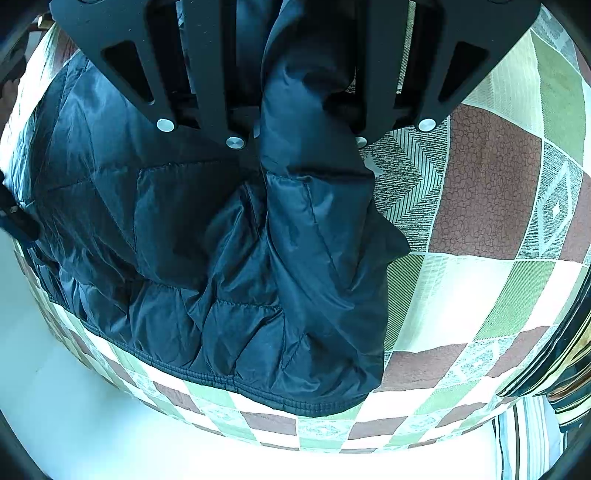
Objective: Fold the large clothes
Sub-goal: 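Lift and fold the held side over the jacket with the left gripper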
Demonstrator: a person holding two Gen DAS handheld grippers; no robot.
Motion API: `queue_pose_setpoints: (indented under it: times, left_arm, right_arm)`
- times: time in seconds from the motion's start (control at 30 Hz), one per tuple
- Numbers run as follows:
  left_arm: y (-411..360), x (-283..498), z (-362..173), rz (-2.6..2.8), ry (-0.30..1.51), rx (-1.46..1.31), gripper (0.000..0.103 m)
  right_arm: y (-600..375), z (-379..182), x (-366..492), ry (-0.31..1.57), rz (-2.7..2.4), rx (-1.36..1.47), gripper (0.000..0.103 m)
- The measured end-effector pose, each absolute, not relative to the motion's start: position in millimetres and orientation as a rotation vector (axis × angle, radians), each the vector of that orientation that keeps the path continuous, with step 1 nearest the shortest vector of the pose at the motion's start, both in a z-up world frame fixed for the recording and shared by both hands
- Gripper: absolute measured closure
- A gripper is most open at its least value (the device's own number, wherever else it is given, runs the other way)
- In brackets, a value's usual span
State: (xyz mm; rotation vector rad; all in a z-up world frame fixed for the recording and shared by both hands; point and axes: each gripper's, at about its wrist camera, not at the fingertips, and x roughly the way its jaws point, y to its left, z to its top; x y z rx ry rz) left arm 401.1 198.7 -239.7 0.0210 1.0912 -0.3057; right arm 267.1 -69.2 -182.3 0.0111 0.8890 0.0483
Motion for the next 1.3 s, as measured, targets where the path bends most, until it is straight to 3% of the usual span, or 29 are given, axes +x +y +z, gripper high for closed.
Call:
queue_pose_setpoints:
  times: [0.2,0.63,1.0,1.3]
  left_arm:
    - [199,399,-236,-0.295,1.077,0.011,0.084]
    - [175,376,-157,-0.314,0.946,0.029,0.09]
    - [99,346,-106,-0.379,0.845,0.123,0.09]
    - [43,326,-86,-0.372,0.802,0.191,0.09]
  right_arm:
    - [-62,-226,290,0.987,0.054,0.039,0.06]
    - [-54,-235,287,0.967,0.033,-0.005,0.06]
    - [-55,-230,282,0.953,0.043,-0.007,0.06]
    - [-95,-187,244,0.883,0.005,0.017,0.06]
